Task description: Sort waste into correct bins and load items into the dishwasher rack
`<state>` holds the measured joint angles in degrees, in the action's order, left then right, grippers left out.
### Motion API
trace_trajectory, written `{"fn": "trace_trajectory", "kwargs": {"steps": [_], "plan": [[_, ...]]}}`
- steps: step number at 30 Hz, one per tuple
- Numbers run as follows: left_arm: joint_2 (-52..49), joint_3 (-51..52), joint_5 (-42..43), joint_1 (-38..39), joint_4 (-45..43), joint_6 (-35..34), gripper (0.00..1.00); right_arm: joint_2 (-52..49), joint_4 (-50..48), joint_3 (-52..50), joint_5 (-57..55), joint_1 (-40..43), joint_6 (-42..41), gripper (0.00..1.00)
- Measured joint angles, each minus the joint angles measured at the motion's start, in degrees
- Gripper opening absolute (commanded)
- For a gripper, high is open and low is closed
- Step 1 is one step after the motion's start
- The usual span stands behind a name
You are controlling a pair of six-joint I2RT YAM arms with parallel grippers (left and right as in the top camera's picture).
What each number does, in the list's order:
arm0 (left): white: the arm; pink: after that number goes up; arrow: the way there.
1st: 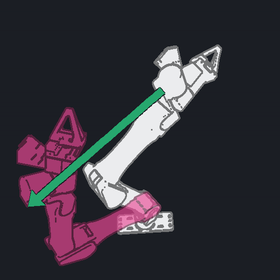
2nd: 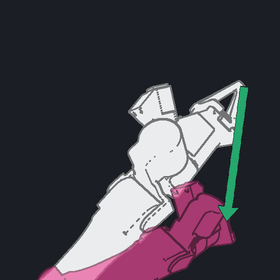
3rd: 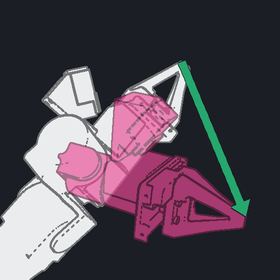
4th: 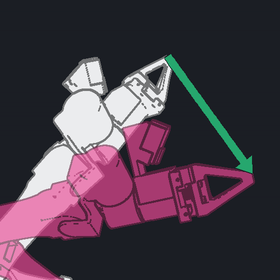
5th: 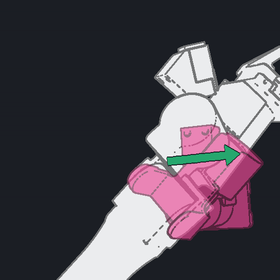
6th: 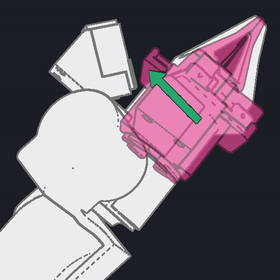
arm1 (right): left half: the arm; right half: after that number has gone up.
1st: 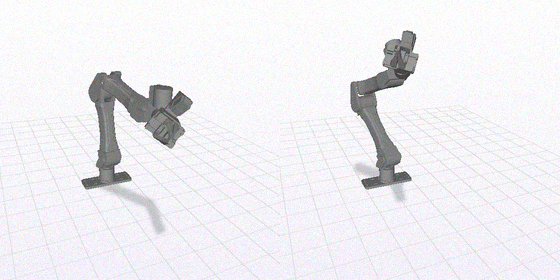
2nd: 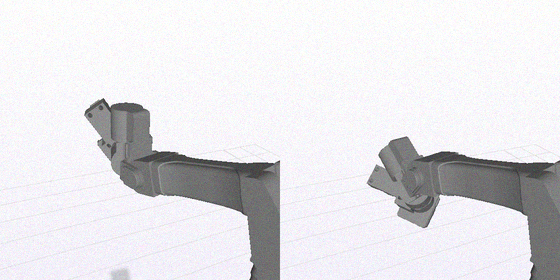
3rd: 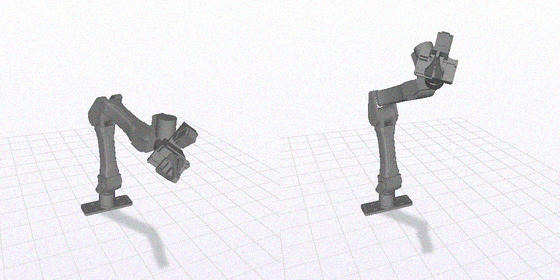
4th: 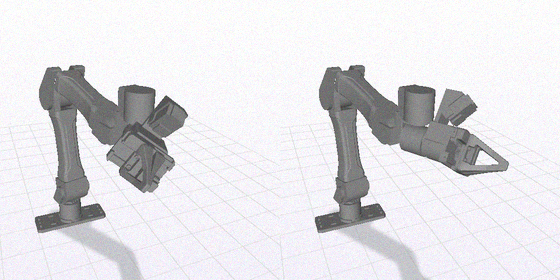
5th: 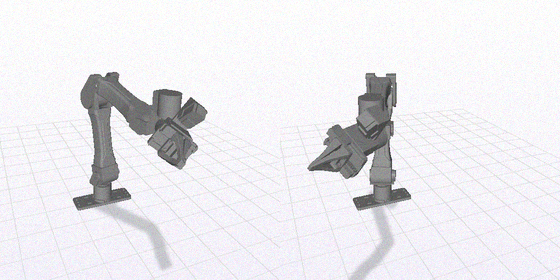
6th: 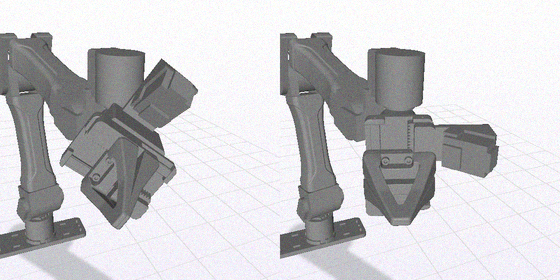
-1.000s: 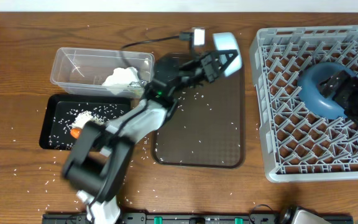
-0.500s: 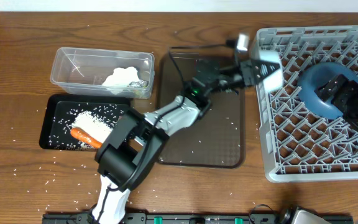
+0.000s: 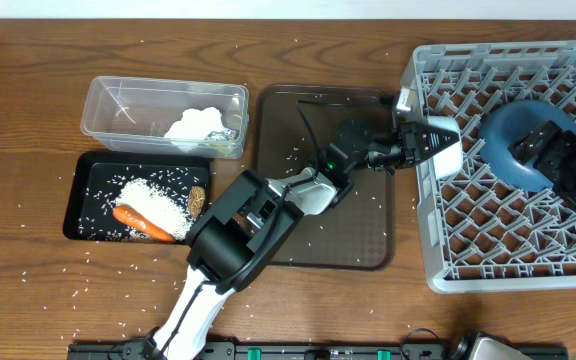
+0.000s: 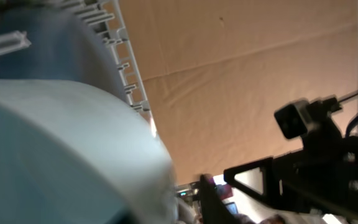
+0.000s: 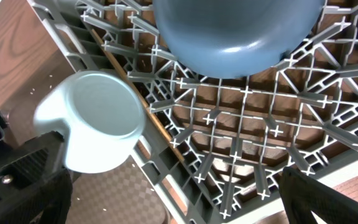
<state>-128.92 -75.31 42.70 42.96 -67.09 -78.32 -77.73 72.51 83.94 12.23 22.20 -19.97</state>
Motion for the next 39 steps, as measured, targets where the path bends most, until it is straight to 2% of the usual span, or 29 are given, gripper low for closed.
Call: {"fn": "trace_trajectory", "kwargs": {"steps": [1, 6, 7, 8, 29, 34, 37, 39], "plan": [[-0.1, 0.0, -0.1, 0.0, 0.0, -0.6, 0.48, 0.0, 0.0, 0.0, -0.1, 0.0, 0.0, 0.99], [-0.1, 0.0, -0.5, 0.0, 0.0, -1.3, 0.64, 0.0, 0.0, 0.0, -0.7, 0.0, 0.0, 0.99], [-0.1, 0.0, -0.5, -0.1, -0.1, -1.3, 0.78, 0.0, 0.0, 0.0, -0.7, 0.0, 0.0, 0.99], [-0.1, 0.0, -0.5, -0.2, -0.2, -0.9, 0.98, 0.0, 0.0, 0.0, -0.8, 0.0, 0.0, 0.99], [-0.1, 0.0, 10.0, -11.4, 8.9, 6.4, 0.98, 0.0, -0.3, 0.0, -1.4, 0.0, 0.0, 0.99], [2.0, 0.0, 12.0, -16.5, 17.4, 10.3, 0.98, 0.0, -0.4, 0.0, 5.0, 0.0, 1.3, 0.99], [6.5, -0.2, 12.4, -21.0, 26.6, 14.0, 0.98, 0.0, -1.2, 0.0, 11.6, 0.0, 3.5, 0.99], [11.4, -0.9, 12.3, -24.2, 36.4, 18.2, 0.98, 0.1, -2.3, 0.0, 15.6, -0.1, 6.3, 0.99]]}}
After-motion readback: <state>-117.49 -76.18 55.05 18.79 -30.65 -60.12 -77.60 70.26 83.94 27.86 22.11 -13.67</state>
